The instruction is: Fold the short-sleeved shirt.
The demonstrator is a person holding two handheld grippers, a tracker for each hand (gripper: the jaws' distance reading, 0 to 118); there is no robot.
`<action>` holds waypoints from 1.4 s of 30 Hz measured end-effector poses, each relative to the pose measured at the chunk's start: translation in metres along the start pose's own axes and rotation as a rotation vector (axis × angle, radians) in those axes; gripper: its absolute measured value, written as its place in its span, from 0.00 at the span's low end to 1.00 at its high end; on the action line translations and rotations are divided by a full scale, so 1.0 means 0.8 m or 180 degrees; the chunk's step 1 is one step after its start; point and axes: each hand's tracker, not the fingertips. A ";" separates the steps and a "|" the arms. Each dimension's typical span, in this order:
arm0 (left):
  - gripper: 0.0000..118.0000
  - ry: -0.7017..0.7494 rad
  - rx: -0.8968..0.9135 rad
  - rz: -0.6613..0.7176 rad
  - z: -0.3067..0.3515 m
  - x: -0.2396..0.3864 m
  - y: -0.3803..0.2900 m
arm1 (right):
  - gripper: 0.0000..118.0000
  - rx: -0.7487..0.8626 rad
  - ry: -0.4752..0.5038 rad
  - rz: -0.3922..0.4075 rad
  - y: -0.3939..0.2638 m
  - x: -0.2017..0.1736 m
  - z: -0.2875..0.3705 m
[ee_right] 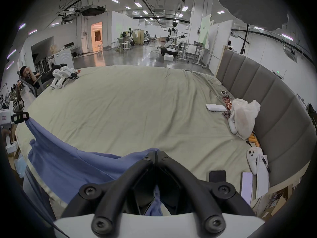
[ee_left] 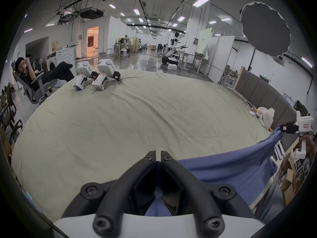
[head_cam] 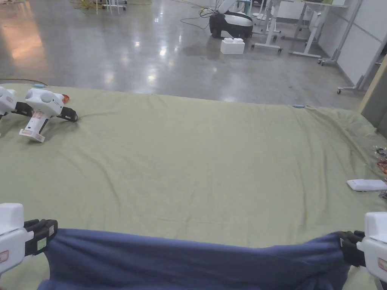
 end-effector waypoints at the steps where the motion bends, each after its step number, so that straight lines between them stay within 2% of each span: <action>1: 0.00 -0.0002 -0.0004 0.0000 0.007 -0.002 -0.009 | 0.00 -0.0016 0.0005 0.0001 -0.010 0.001 0.010; 11: 0.00 -0.0004 -0.0281 0.0112 0.052 -0.014 -0.105 | 0.00 -0.0428 0.0006 -0.0021 -0.123 -0.010 0.055; 17: 0.00 0.0070 -0.0730 0.0112 0.040 -0.016 -0.154 | 0.00 -0.0731 -0.0070 -0.0004 -0.176 -0.017 0.031; 22: 0.01 0.0159 -0.0819 0.0059 0.016 -0.014 -0.171 | 0.00 -0.0901 -0.0071 0.0061 -0.201 -0.027 -0.004; 23: 0.01 0.0177 -0.0824 0.0066 0.013 -0.013 -0.171 | 0.00 -0.0927 -0.0077 0.0056 -0.203 -0.028 -0.008; 25: 0.09 0.0233 -0.0807 0.0084 0.006 -0.018 -0.173 | 0.02 -0.0930 -0.0096 0.0029 -0.205 -0.033 -0.011; 26: 0.15 0.0227 -0.0807 0.0085 0.006 -0.019 -0.171 | 0.05 -0.0907 -0.0106 0.0009 -0.203 -0.035 -0.008; 27: 0.27 0.0284 -0.0795 0.0080 0.009 -0.016 -0.166 | 0.20 -0.0887 -0.0156 0.0012 -0.197 -0.037 -0.001; 29: 0.49 0.0392 -0.0696 0.0015 0.019 -0.013 -0.156 | 0.59 -0.0772 -0.0252 -0.0044 -0.185 -0.039 0.010; 30: 0.55 0.0418 -0.0629 -0.0016 0.021 -0.009 -0.149 | 0.71 -0.0653 -0.0320 -0.0103 -0.175 -0.041 0.014; 34: 0.55 0.0410 -0.0234 -0.0089 0.022 0.019 -0.112 | 0.71 -0.0137 -0.0422 -0.0153 -0.126 -0.062 0.026; 38: 0.55 0.0410 0.0151 -0.0192 0.011 0.059 -0.075 | 0.71 0.0645 -0.0419 -0.0262 -0.080 -0.089 0.027; 40: 0.55 0.0364 0.0511 -0.0290 0.012 0.082 -0.058 | 0.71 0.1023 -0.0392 -0.0331 -0.056 -0.107 0.028; 42: 0.55 0.0339 0.0858 -0.0331 0.017 0.108 -0.040 | 0.71 0.1341 -0.0405 -0.0282 -0.037 -0.126 0.032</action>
